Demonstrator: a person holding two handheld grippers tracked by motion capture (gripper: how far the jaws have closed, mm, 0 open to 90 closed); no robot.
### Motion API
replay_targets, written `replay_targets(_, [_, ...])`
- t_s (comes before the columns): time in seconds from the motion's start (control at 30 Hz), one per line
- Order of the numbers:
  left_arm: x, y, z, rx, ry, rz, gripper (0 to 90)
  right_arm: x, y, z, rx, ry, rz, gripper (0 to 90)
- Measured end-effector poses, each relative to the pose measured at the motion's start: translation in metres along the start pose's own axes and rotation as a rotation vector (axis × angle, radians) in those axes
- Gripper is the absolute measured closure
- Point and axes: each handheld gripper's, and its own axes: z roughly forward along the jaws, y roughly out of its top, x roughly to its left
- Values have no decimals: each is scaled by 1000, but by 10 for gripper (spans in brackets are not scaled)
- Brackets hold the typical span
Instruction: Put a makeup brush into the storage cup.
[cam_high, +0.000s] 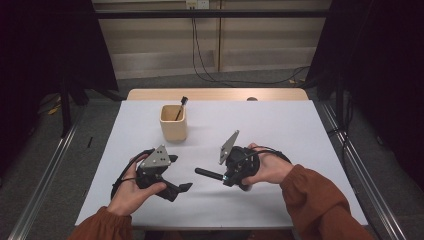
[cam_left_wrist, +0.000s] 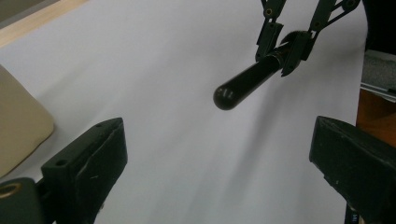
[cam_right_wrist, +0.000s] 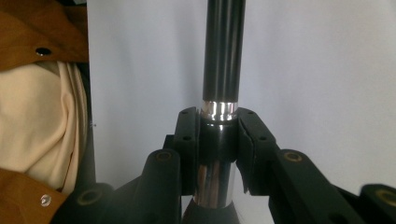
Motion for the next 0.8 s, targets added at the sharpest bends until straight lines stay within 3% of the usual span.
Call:
replay_targets(0.47, [-3,14,12,110,-61,56,42,0,13,3,118,6,-65,724])
replay_targets(0.63, [-4,20,15,156,-83,54,48,1,15,6,145,13,-77,724])
replay_targets(0.8, [-2,24,19,208,-131,53,65,3,17,9,157,24,-88,724])
